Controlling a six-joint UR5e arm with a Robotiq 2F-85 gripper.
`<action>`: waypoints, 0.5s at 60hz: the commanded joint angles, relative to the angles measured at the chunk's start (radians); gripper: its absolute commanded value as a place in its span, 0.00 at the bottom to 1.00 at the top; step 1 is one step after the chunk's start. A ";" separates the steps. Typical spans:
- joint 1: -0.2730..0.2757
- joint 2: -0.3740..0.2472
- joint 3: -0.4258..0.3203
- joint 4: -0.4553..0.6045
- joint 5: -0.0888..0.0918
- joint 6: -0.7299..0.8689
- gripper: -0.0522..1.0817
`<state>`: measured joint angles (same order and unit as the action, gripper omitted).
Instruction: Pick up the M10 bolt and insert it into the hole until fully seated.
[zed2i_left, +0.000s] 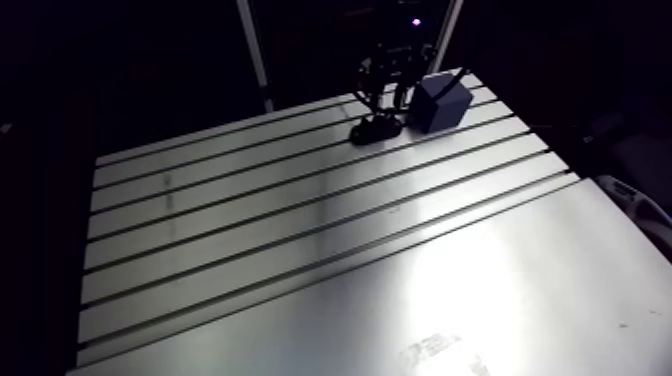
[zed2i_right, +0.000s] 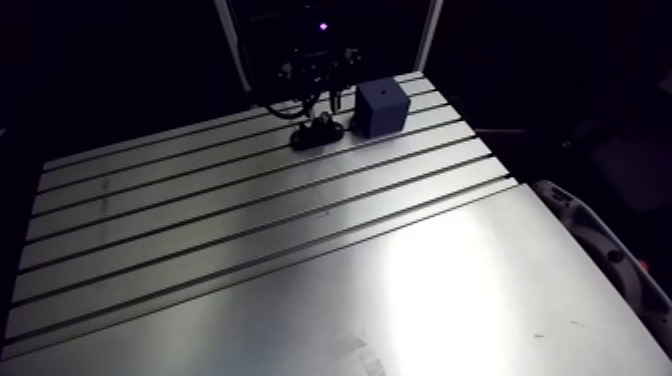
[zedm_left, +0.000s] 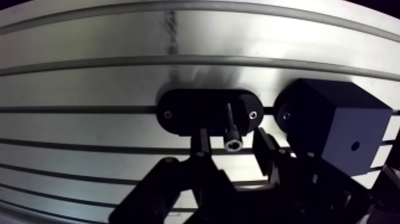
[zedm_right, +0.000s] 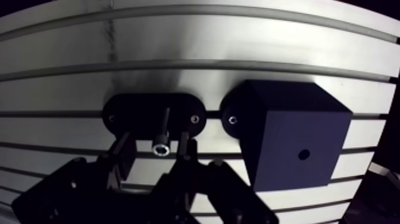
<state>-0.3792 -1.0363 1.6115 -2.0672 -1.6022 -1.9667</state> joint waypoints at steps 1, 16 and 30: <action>-0.001 0.002 0.001 -0.001 0.000 -0.001 0.51; -0.001 0.002 0.001 0.000 0.000 -0.001 0.51; -0.001 0.003 0.002 -0.001 0.000 -0.001 0.53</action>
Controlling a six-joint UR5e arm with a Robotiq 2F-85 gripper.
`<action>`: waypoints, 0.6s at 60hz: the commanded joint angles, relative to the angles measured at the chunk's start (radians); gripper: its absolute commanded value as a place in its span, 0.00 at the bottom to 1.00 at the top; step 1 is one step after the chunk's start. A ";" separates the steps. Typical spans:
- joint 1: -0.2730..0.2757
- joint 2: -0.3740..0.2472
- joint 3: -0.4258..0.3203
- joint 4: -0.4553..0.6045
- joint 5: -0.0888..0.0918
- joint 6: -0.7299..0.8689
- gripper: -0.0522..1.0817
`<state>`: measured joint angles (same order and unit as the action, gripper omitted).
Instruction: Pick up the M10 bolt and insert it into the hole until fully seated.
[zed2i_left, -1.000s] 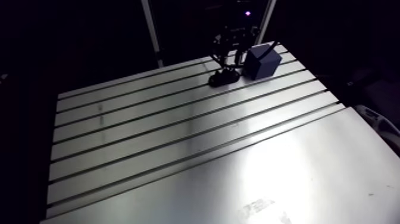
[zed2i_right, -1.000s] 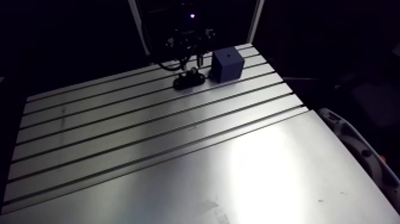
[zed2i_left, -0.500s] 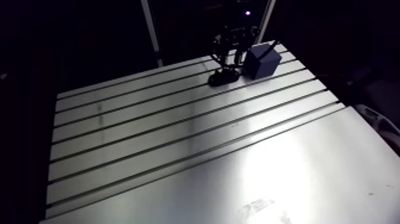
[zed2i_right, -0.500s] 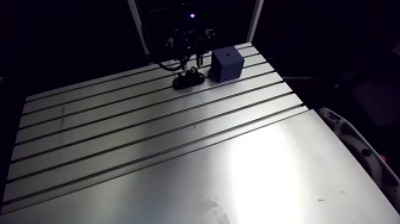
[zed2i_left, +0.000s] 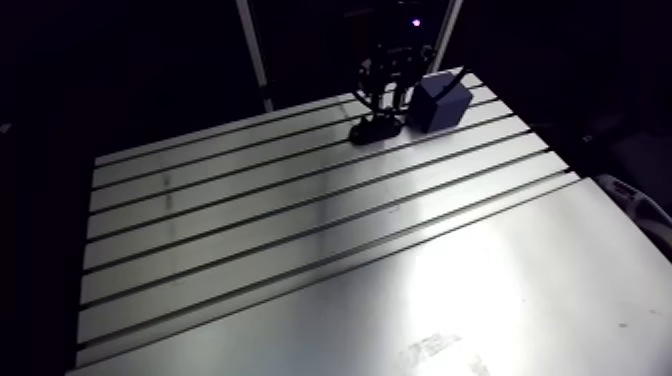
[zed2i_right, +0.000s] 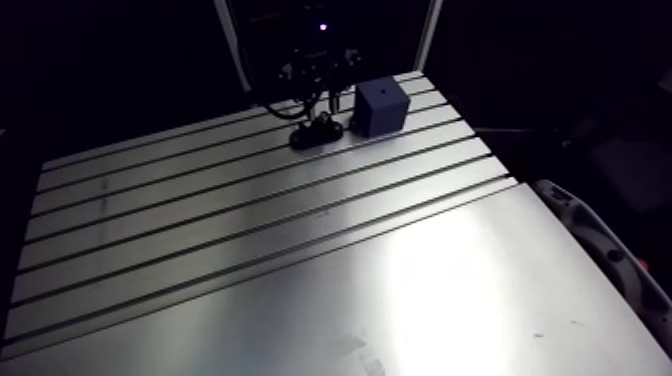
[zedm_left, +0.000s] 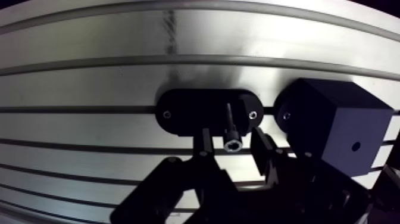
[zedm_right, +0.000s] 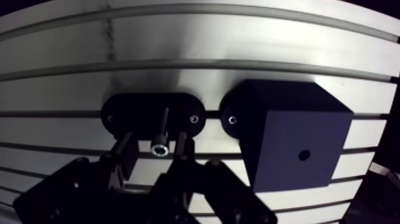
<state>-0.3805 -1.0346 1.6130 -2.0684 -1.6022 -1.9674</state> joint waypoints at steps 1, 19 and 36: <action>0.000 0.002 0.000 0.000 0.000 0.000 0.53; -0.002 0.005 0.003 0.000 0.000 0.000 0.55; -0.002 0.006 0.000 0.000 0.000 0.000 0.58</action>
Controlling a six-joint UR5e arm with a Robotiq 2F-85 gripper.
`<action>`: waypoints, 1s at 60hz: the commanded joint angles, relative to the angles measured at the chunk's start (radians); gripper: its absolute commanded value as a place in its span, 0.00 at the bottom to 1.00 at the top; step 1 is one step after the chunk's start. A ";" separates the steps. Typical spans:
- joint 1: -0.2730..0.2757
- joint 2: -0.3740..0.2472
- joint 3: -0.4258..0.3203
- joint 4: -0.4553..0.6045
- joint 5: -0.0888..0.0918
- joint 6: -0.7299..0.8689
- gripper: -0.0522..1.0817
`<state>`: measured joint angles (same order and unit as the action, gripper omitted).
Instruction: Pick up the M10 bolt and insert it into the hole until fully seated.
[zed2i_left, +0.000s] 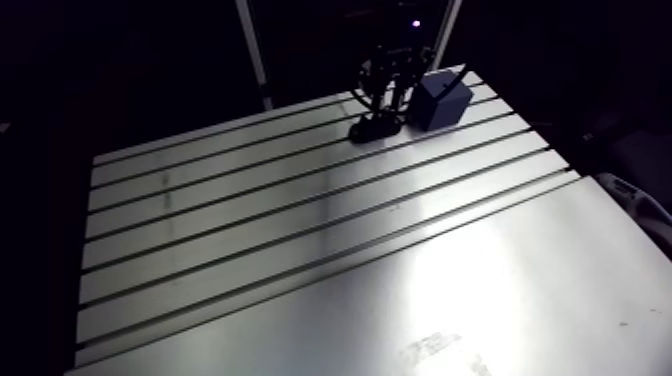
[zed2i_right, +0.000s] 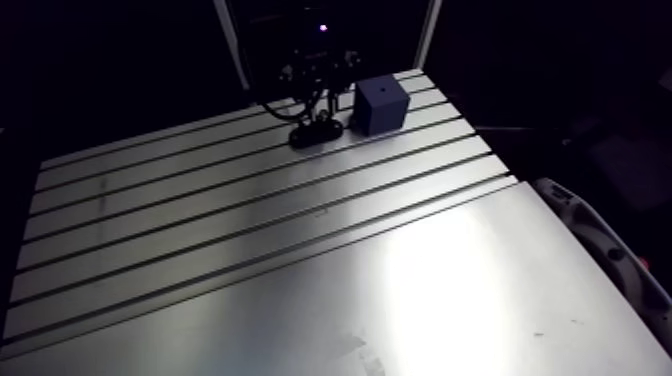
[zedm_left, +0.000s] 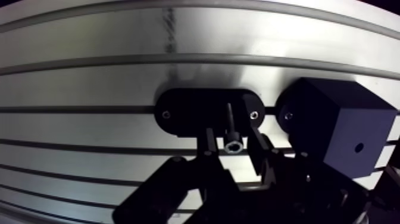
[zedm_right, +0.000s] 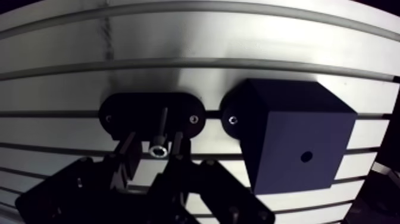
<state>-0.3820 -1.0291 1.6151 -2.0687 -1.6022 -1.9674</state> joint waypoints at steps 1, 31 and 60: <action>0.000 -0.001 -0.002 0.001 0.000 0.000 0.59; -0.002 -0.002 -0.002 0.002 -0.002 -0.002 0.66; 0.000 -0.002 0.001 0.003 -0.003 0.000 0.69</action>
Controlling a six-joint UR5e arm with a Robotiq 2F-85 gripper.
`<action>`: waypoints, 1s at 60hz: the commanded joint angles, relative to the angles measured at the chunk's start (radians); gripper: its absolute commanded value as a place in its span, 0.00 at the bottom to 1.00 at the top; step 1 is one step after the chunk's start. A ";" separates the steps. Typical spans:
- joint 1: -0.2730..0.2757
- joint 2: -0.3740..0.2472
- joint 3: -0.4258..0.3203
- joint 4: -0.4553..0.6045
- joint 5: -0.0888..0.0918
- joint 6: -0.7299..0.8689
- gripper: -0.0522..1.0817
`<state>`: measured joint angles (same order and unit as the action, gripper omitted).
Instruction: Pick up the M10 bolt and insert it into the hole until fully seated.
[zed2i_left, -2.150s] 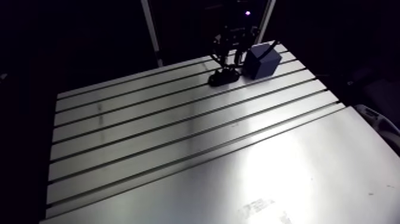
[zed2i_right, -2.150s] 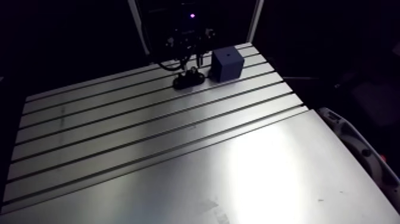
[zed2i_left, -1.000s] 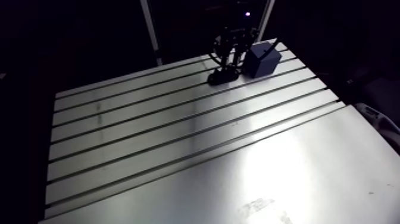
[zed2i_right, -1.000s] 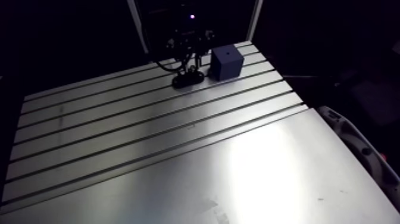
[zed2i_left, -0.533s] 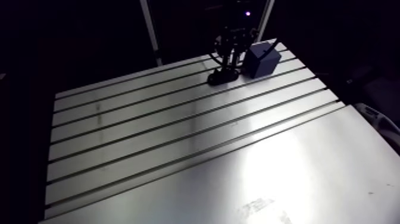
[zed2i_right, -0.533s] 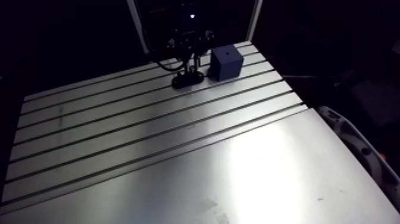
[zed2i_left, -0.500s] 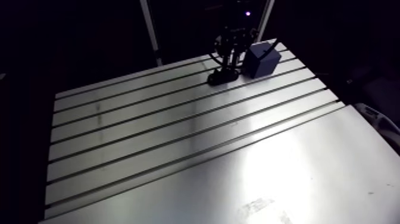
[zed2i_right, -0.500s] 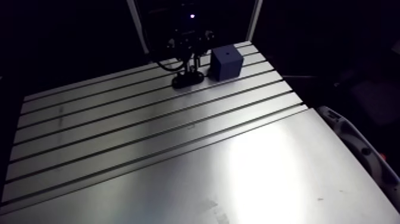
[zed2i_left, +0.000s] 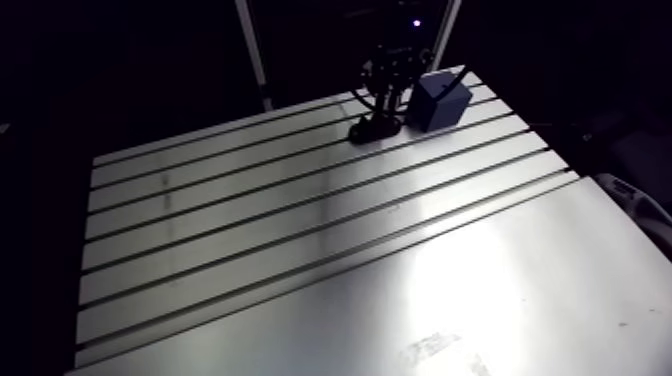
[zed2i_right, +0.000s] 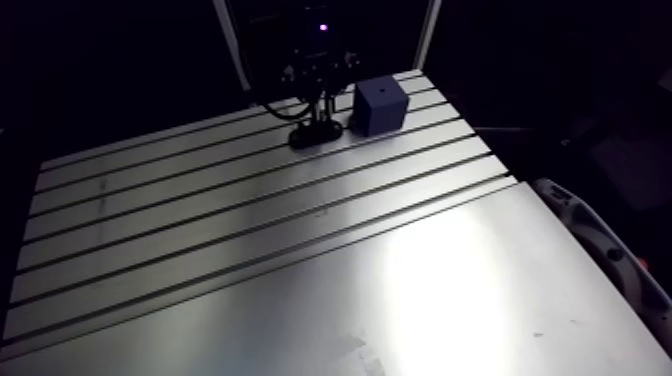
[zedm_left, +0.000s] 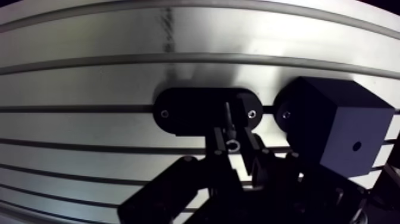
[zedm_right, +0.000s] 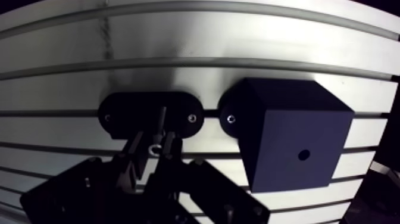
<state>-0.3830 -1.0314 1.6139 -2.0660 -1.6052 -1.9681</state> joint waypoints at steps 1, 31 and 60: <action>0.001 0.000 0.002 0.000 0.000 0.001 0.69; -0.005 -0.021 -0.012 0.005 0.012 -0.008 0.87; -0.005 -0.086 -0.034 0.003 0.065 0.001 1.00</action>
<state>-0.3865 -1.0951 1.5957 -2.0631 -1.5628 -1.9723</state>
